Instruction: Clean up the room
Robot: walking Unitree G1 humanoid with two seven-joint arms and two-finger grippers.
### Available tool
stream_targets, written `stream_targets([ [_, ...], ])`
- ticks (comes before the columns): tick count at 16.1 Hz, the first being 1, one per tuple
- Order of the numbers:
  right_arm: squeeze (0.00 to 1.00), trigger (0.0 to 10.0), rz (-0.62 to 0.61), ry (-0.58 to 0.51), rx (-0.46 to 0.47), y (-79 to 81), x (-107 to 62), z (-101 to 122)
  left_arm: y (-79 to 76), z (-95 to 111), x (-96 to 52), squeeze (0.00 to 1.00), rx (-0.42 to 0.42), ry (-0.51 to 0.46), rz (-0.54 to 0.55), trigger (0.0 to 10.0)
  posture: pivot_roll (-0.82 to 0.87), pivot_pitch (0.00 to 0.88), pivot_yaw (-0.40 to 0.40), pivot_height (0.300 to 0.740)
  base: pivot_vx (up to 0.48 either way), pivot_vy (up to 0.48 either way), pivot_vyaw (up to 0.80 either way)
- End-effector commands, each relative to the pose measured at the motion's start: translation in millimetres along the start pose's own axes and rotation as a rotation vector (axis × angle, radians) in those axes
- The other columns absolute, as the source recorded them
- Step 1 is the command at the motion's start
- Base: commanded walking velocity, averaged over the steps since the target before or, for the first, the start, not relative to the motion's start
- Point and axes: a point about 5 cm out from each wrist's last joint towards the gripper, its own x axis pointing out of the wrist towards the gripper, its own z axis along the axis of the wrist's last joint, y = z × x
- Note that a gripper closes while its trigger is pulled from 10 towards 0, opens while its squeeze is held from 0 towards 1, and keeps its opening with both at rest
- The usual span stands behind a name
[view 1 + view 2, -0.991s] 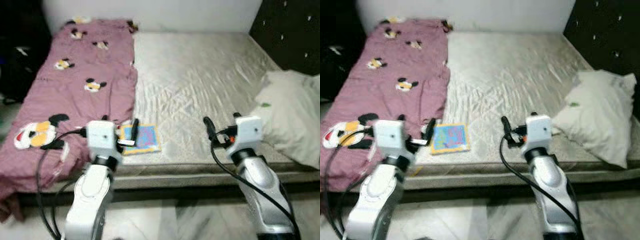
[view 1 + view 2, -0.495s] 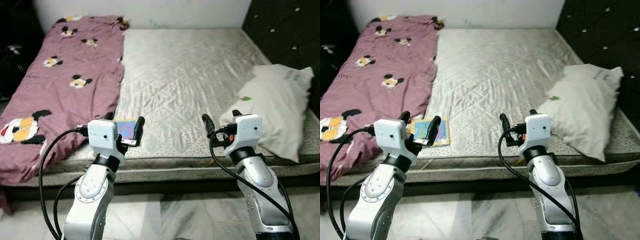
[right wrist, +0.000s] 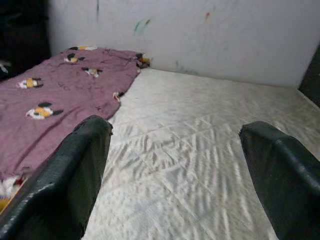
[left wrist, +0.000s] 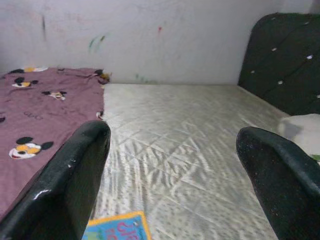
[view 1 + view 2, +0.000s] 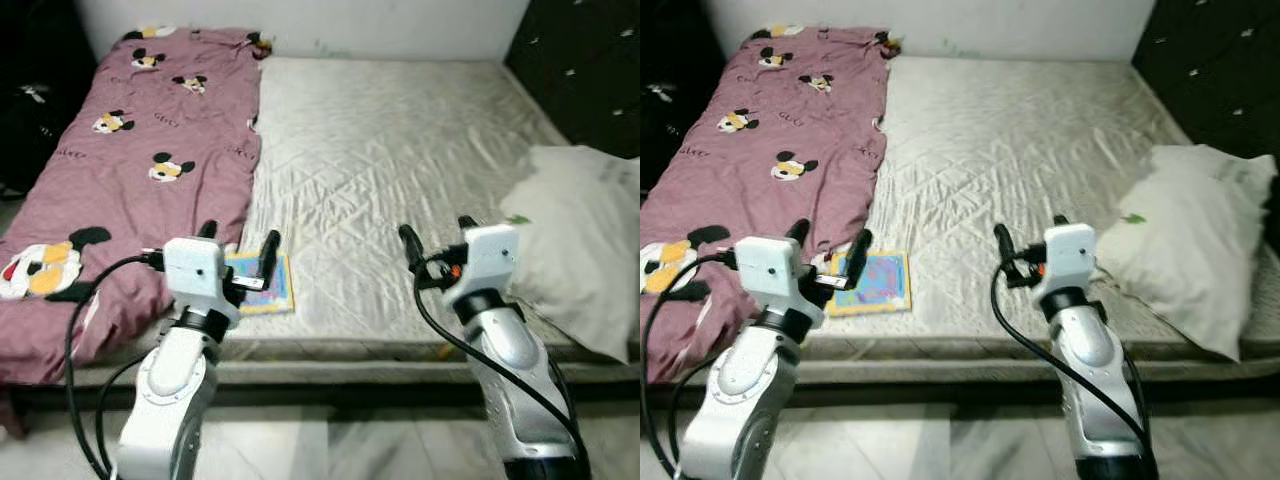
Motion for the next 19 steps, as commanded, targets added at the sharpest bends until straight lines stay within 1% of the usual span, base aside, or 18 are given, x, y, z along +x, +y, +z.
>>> stream_targets([
  [1, 0.0, 10.0, -0.032, 0.013, -0.012, -7.8, -3.5, -3.7, -6.5, 1.5, 2.3, 0.0, -0.012, -0.009, -0.028, 10.0, -0.1, 0.105, -0.036, 0.74, 0.48, 0.0, 0.0],
  [3, 0.0, 10.0, -0.037, 0.013, -0.013, -8.1, -3.7, -4.3, -5.5, 1.0, 2.6, 0.0, -0.011, -0.004, -0.017, 10.0, -0.1, 0.106, -0.035, 0.74, 0.437, 0.0, 0.0],
  [6, 0.0, 10.0, -0.045, 0.017, -0.019, -10.0, -4.0, -6.9, -1.9, -3.6, 4.3, 0.0, 0.014, 0.022, 0.037, 10.0, -0.1, 0.106, -0.033, 0.74, 0.0, 0.0, 0.0],
  [8, 0.0, 10.0, -0.049, 0.014, -0.023, -11.5, -3.1, -6.7, -0.1, -3.0, 5.8, 0.0, 0.03, 0.016, 0.049, 10.0, -0.1, 0.104, -0.032, 0.74, 0.0, 0.0, 0.0],
  [12, 0.0, 10.0, -0.057, 0.007, -0.013, -11.3, -0.8, -7.1, 0.4, -2.1, 7.5, 0.0, 0.032, 0.002, 0.059, 10.0, -0.1, 0.097, -0.028, 0.74, 0.0, 0.0, 0.0],
  [14, 0.0, 10.0, -0.052, -0.002, 0.003, -8.4, 0.8, -5.6, 1.6, -1.4, 8.6, 0.0, 0.064, 0.003, 0.063, 10.0, -0.09, 0.096, -0.027, 0.74, 0.0, 0.0, 0.0],
  [17, 0.0, 10.0, -0.054, 0.002, 0.017, -7.1, 2.7, -5.9, 1.2, -2.4, 9.2, 0.0, 0.059, 0.009, 0.06, 10.0, -0.1, 0.095, -0.025, 0.74, 0.0, -0.087, 0.0],
  [19, 0.0, 10.0, -0.056, 0.0, 0.017, -7.2, 3.6, -6.0, -0.3, -2.5, 10.2, 0.0, 0.052, 0.008, 0.051, 10.0, -0.1, 0.093, -0.024, 0.74, 0.0, -0.291, -0.8],
])
